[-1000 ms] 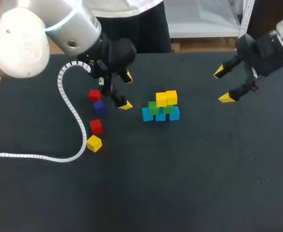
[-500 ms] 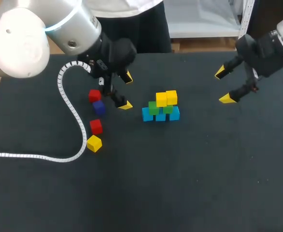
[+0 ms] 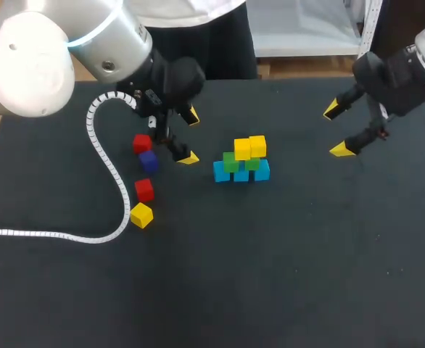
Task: Place the blue cubes, place green cubes on the blue cubes, place the yellow cubes on the green cubes, then place the red cubes on the yellow cubes, and place purple cube on the red cubes.
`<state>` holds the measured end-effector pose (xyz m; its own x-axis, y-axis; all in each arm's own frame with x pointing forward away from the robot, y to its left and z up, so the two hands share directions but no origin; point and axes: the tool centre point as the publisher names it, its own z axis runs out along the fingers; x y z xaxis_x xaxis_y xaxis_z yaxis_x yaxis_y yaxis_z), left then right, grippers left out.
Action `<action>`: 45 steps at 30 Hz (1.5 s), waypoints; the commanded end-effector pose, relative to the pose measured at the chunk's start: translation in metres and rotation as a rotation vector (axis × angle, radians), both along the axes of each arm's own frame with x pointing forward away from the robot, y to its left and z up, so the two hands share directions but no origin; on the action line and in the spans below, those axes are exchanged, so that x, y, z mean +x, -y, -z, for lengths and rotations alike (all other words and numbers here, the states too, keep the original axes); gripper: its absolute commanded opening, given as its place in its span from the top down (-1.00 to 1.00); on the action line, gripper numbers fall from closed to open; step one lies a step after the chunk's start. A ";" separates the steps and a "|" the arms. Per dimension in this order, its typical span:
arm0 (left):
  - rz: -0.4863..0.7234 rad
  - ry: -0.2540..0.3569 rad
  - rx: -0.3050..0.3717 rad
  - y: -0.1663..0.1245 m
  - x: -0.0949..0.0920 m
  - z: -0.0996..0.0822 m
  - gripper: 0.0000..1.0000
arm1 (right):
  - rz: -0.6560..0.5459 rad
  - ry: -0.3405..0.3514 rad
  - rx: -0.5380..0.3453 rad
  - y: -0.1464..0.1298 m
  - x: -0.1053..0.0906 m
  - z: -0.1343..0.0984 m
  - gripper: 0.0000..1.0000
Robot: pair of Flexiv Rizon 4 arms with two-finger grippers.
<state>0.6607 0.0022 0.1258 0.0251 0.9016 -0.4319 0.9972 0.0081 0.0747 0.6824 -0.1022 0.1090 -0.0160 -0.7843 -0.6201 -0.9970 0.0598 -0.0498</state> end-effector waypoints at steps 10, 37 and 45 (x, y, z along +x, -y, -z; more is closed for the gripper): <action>0.003 0.000 -0.003 -0.001 0.000 0.000 -1.00 | 0.001 0.003 0.002 0.000 -0.001 0.000 -1.00; -0.084 -0.068 0.132 -0.046 -0.072 0.004 -1.00 | 0.001 0.003 0.002 0.000 -0.001 0.000 -1.00; 0.038 -0.077 0.157 -0.054 -0.095 0.013 -1.00 | 0.001 0.003 0.002 0.000 -0.001 0.000 -1.00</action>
